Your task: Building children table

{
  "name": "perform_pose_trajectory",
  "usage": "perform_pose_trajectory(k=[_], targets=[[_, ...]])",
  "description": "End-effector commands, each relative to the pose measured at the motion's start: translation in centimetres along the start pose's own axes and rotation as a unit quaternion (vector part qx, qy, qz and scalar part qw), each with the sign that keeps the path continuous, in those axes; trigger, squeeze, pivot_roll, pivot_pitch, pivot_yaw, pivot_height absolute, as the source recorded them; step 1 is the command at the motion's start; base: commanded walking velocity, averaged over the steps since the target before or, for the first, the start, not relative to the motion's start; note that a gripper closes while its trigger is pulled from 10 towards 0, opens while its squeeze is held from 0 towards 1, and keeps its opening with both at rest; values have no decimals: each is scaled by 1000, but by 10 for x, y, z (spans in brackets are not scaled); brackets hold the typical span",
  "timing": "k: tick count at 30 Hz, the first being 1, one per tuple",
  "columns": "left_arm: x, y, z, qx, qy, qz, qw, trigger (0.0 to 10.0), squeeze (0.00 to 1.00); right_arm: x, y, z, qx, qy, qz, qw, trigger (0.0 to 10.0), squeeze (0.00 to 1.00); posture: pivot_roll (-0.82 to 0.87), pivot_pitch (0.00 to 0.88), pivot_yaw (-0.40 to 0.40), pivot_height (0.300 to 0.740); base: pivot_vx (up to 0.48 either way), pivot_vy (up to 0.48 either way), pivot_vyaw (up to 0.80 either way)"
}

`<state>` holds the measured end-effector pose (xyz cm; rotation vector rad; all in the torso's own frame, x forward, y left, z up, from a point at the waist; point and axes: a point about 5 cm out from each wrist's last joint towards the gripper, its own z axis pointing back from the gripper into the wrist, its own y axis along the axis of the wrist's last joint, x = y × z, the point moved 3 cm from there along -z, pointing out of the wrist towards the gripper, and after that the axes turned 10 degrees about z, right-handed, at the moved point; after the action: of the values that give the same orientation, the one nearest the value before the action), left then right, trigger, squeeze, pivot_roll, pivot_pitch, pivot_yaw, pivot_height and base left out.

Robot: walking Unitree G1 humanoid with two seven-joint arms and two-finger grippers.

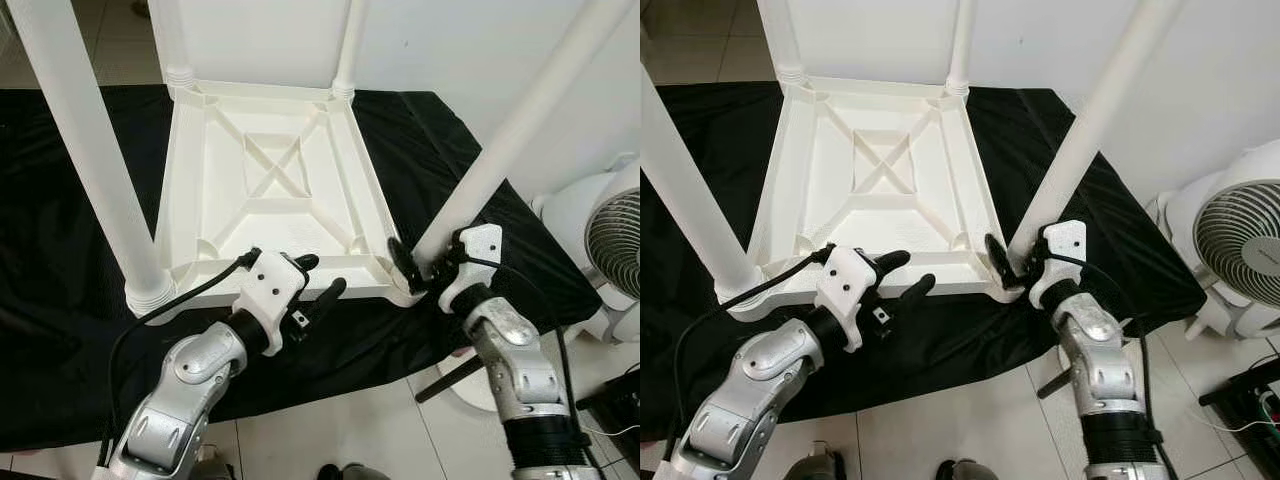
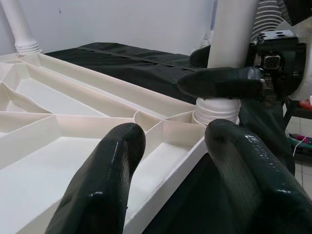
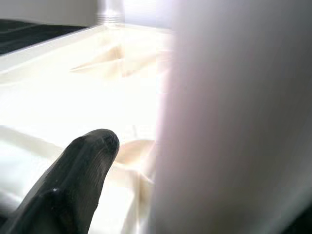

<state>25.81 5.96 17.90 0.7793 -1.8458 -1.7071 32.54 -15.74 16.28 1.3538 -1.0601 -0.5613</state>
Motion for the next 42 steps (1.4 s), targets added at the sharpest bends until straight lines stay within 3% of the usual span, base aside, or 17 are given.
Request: perform_pose_trajectory(k=[1, 4, 5, 6, 7, 10, 11, 17, 24, 29, 30, 34, 42], targets=[[0, -6, -2, -10, 13, 8, 1000, 10000, 0, 0, 0, 1, 6, 25, -2, 1000, 10000, 0, 103, 63, -106, 740, 0, 0, 0], [1, -9, -2, -18, 12, 9, 1000, 10000, 0, -3, -1, 0, 7, 57, 5, 998, 10000, 0, 105, 65, -106, 740, 0, 0, 0], [2, -11, -2, -22, 12, 12, 1000, 10000, 0, -3, -2, -1, 7, 66, 13, 998, 9412, 0, 106, 64, -106, 740, 0, 0, 0], [3, -13, -3, -25, 11, 15, 1000, 10000, 0, -2, -4, -2, 4, 78, 17, 997, 4745, 0, 112, 64, -110, 740, 0, 0, 0], [4, -14, -3, -28, 11, 16, 999, 10000, 0, -2, -6, -3, 2, 85, 18, 996, 2471, 0, 112, 64, -110, 740, 0, 0, 0], [4, -17, -4, -34, 12, 18, 999, 10000, 0, -2, -9, -3, -5, 93, 18, 995, 2471, 0, 114, 64, -111, 740, 0, 0, 0], [4, -21, -4, -42, 14, 16, 999, 10000, 0, -1, -11, -3, -10, 97, 15, 995, 0, 0, 114, 63, -114, 740, 0, 0, 0], [8, -40, -6, -85, 13, 8, 996, 10000, 0, 3, -21, 1, -35, 114, 5, 993, 0, 0, 106, 59, -115, 740, 0, 0, 0], [6, -40, -8, -86, 17, 8, 996, 10000, 0, 5, -25, 4, -44, 91, -2, 995, 0, 0, 99, 53, -114, 740, 0, 0, 0], [2, -37, -9, -76, 25, 0, 997, 10000, 0, 5, -30, 1, -60, -22, -20, 998, 0, 0, 95, 46, -111, 740, 0, 0, 0], [2, -37, -9, -76, 25, 0, 997, 10000, 0, 5, -30, 1, -60, -22, -20, 998, 0, 0, 95, 46, -111, 740, 0, 0, 0], [0, -35, -11, -70, 31, -12, 997, 10000, 0, -5, -35, 3, -92, -174, -53, 979, 0, 0, 95, 36, -111, 740, 0, 0, 0], [0, -35, -11, -70, 31, -12, 997, 10000, 0, -5, -35, 3, -92, -174, -53, 979, 0, 0, 95, 36, -111, 740, 0, 0, 0]])
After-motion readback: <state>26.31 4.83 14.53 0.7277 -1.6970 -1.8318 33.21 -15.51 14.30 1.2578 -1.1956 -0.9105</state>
